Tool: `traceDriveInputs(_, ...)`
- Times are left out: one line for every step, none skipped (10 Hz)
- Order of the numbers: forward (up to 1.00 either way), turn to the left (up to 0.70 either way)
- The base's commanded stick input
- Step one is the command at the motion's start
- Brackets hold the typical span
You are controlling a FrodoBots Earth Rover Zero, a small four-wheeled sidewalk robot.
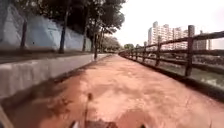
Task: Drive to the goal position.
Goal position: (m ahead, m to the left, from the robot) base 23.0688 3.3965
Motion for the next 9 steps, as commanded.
traceDriveInputs(0.70,0.00)
traceDriveInputs(0.70,0.00)
traceDriveInputs(0.70,0.00)
traceDriveInputs(0.70,0.00)
traceDriveInputs(0.70,0.00)
traceDriveInputs(0.70,0.00)
traceDriveInputs(0.70,0.00)
traceDriveInputs(0.70,-0.11)
traceDriveInputs(0.70,-0.35)
